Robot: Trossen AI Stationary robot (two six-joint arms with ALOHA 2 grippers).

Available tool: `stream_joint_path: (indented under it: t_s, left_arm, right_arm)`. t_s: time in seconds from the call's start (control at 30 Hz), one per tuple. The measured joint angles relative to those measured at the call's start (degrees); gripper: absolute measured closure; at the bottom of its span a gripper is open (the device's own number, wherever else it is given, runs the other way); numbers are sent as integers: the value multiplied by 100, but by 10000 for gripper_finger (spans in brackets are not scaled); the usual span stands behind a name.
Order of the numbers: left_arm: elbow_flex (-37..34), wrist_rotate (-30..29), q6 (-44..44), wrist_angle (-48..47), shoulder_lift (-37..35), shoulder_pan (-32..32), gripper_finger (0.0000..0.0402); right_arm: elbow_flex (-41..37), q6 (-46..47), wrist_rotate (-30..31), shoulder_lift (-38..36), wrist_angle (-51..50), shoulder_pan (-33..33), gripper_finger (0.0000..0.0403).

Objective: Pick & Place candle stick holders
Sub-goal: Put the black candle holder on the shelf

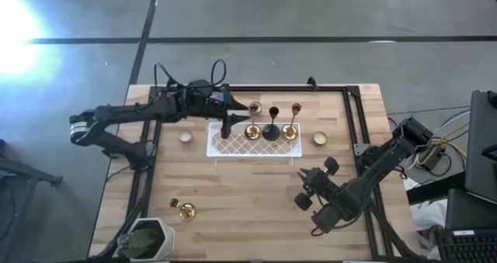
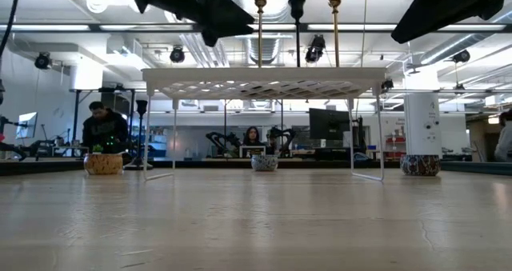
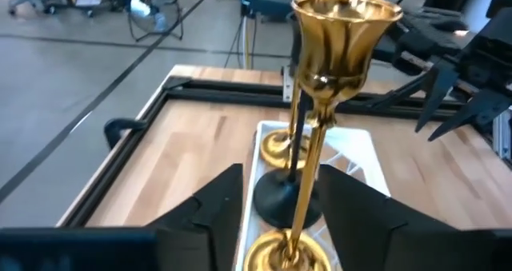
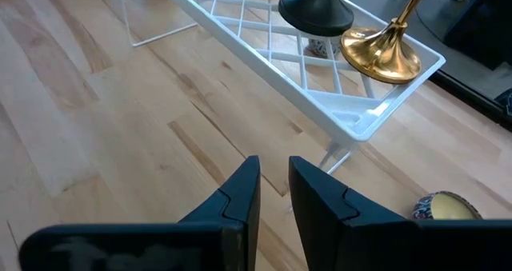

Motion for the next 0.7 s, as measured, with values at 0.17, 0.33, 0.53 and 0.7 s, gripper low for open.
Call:
stream_joint_path:
  t_s: [0.17,0.33,0.53,0.7]
  left_arm:
    - [145,-38,43,-849,-463,-1,198]
    - [403,-43,171,-2198,-1056,-1,195]
    - [626,-498,-54,-3492,-1805,-3,195]
    - [594,-2555,-859,-4688,-2322,-5,200]
  right_arm:
    - [0,0,-4,0,-2,-2,346]
    - [0,5,-4,0,0,-1,350]
    - [0,9,-2,0,1,-1,346]
    - [0,7,0,0,9,-2,341]
